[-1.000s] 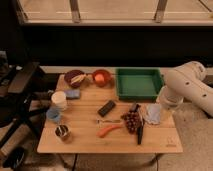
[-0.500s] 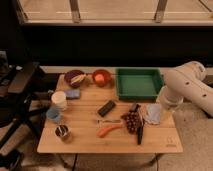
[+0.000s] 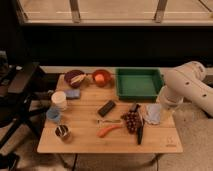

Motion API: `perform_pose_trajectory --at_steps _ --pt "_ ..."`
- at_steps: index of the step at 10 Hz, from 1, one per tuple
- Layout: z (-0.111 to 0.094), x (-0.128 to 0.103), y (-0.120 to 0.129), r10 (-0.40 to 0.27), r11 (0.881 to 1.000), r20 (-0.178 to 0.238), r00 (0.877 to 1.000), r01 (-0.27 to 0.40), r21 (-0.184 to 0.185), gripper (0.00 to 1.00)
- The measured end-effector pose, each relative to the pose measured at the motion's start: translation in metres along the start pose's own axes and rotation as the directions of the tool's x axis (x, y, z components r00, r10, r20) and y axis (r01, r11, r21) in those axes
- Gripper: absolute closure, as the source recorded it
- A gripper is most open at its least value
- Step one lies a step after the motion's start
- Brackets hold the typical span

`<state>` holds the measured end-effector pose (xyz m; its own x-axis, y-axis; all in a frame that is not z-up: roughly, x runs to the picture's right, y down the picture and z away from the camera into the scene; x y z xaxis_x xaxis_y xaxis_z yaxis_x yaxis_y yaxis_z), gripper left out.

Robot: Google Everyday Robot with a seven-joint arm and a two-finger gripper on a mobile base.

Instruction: Place towel in paper cup

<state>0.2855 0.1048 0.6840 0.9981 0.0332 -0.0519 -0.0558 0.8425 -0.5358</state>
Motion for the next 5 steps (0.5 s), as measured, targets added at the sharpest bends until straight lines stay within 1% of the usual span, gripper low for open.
perform_pose_trajectory --at_steps 1,2,3,4,5 --pt "-0.001 0.0 -0.001 0.001 1.0 0.0 1.0 -0.001 0.003 0.35" --pt "-0.003 0.002 -0.003 -0.001 1.0 0.002 1.0 0.001 0.015 0.35" --pt "-0.009 0.006 -0.01 -0.014 0.999 0.01 1.0 0.014 0.048 0.35" --pt "-0.013 0.011 -0.016 -0.025 0.997 0.018 1.0 0.024 0.07 0.35" --pt "-0.013 0.01 -0.021 -0.036 0.996 0.038 0.999 0.033 0.08 0.35"
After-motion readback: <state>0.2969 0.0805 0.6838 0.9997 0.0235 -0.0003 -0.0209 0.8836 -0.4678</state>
